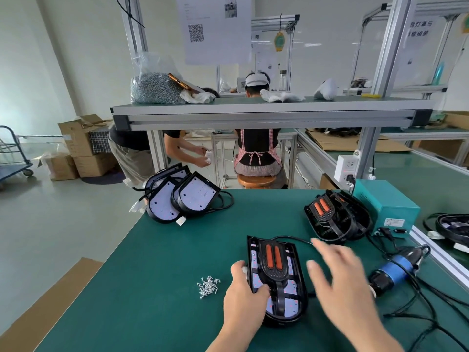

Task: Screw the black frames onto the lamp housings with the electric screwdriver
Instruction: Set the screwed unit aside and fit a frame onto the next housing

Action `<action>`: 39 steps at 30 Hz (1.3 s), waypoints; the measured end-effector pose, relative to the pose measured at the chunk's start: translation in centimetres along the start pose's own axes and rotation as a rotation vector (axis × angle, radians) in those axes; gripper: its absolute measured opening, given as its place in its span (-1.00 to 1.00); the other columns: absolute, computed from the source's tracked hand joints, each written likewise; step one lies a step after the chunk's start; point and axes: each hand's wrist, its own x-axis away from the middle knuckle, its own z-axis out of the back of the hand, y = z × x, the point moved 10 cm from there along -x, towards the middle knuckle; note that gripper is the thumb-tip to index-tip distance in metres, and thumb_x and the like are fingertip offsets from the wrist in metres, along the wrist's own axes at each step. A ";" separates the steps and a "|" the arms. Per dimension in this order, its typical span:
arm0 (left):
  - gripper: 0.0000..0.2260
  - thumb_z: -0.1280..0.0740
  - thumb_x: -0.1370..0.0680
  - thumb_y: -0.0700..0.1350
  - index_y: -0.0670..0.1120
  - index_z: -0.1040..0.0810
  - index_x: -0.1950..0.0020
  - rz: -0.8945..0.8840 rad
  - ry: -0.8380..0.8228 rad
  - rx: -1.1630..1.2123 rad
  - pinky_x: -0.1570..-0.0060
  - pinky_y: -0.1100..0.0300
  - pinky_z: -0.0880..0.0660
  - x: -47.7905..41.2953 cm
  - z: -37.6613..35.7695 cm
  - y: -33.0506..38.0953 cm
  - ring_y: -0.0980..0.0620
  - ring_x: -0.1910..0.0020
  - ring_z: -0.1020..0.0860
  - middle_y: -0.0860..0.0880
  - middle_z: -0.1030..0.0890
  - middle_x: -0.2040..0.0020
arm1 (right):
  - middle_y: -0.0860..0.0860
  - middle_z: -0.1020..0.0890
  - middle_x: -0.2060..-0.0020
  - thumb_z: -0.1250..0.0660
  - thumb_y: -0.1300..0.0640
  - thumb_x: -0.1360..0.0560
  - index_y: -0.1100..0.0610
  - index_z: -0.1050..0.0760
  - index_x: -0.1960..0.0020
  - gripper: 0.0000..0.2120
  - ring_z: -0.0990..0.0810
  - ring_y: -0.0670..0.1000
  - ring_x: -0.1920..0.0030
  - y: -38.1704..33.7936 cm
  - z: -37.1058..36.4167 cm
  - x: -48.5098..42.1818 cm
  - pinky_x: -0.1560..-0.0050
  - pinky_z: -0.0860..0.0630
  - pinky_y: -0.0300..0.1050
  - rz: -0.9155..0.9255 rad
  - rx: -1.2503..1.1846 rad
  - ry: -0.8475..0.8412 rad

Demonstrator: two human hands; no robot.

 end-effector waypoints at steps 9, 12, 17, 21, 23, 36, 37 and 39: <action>-0.87 -0.24 -0.64 0.06 0.08 -0.52 -0.11 -0.043 0.146 0.137 -0.11 0.20 -0.39 0.6 1.4 0.5 0.14 -0.08 -0.51 0.09 -0.57 -0.03 | -0.32 -0.01 -0.55 -0.19 -0.20 -0.62 -0.35 -0.08 -0.49 -0.50 0.08 -0.21 -0.59 -4.1 -7.6 3.1 -0.51 0.04 -0.32 0.151 -0.088 -0.324; -0.86 -0.20 -0.66 -0.03 0.07 -0.55 -0.08 -0.001 0.162 0.255 -0.14 0.16 -0.40 0.3 1.3 0.2 0.14 -0.09 -0.51 0.09 -0.56 -0.05 | -0.40 0.01 -0.52 -0.29 -0.12 -0.56 -0.43 -0.09 -0.46 -0.41 0.03 -0.29 -0.56 -4.3 -7.1 3.7 -0.37 -0.04 -0.49 0.123 -0.062 -0.280; -0.85 -0.23 -0.66 -0.12 -0.01 -0.59 -0.11 0.161 0.168 0.539 -0.23 -0.04 -0.53 -0.8 0.8 -1.2 -0.01 -0.10 -0.62 0.00 -0.66 -0.08 | -0.34 -0.13 -0.53 -0.19 -0.16 -0.41 -0.38 -0.25 -0.48 -0.38 -0.13 -0.23 -0.55 -4.6 -6.5 4.2 -0.40 -0.27 -0.28 0.108 -0.079 -0.237; -0.87 -0.27 -0.65 -0.17 -0.06 -0.57 -0.15 0.215 0.172 0.614 -0.25 -0.06 -0.53 -2.2 0.4 -1.3 -0.05 -0.12 -0.62 -0.05 -0.64 -0.11 | -0.18 -0.33 -0.52 -0.27 -0.11 -0.35 -0.30 -0.40 -0.44 -0.36 -0.30 -0.12 -0.52 -4.7 -6.0 4.5 -0.33 -0.41 -0.15 0.068 -0.044 -0.207; -0.88 -0.27 -0.64 -0.18 -0.02 -0.57 -0.11 0.191 0.179 0.544 -0.20 0.00 -0.55 -2.6 0.4 -0.9 -0.02 -0.09 -0.61 -0.04 -0.63 -0.10 | -0.08 -0.50 -0.42 -0.35 -0.04 -0.28 -0.21 -0.55 -0.35 -0.38 -0.50 0.00 -0.40 -4.5 -5.5 4.7 -0.10 -0.60 -0.04 0.047 -0.017 -0.190; -0.74 -0.20 -0.65 0.02 0.06 -0.52 -0.31 -0.191 0.262 -0.720 -0.21 0.14 -0.25 -3.1 5.0 2.7 -0.01 -0.26 -0.36 0.08 -0.49 -0.25 | -0.03 -0.49 -0.43 -0.31 -0.03 -0.38 -0.16 -0.55 -0.37 -0.46 -0.45 0.07 -0.43 -4.1 -4.9 4.8 -0.14 -0.60 0.06 0.064 -0.008 -0.089; -0.75 -0.21 -0.64 0.06 0.06 -0.51 -0.28 -0.174 0.239 -0.791 -0.19 0.12 -0.25 -3.1 5.3 2.5 -0.02 -0.24 -0.37 0.07 -0.49 -0.22 | -0.06 -0.44 -0.47 -0.28 -0.06 -0.43 -0.19 -0.50 -0.40 -0.48 -0.38 0.04 -0.47 -4.0 -5.2 4.7 -0.21 -0.56 0.04 0.065 -0.016 -0.106; -0.76 -0.25 -0.62 0.11 0.03 -0.51 -0.22 -0.144 0.174 -0.879 -0.16 0.11 -0.28 -3.1 5.3 1.8 -0.03 -0.20 -0.41 0.04 -0.49 -0.18 | -0.14 -0.31 -0.54 -0.23 -0.09 -0.55 -0.27 -0.39 -0.46 -0.53 -0.24 -0.05 -0.54 -3.8 -5.7 4.7 -0.35 -0.43 -0.05 0.068 -0.030 -0.145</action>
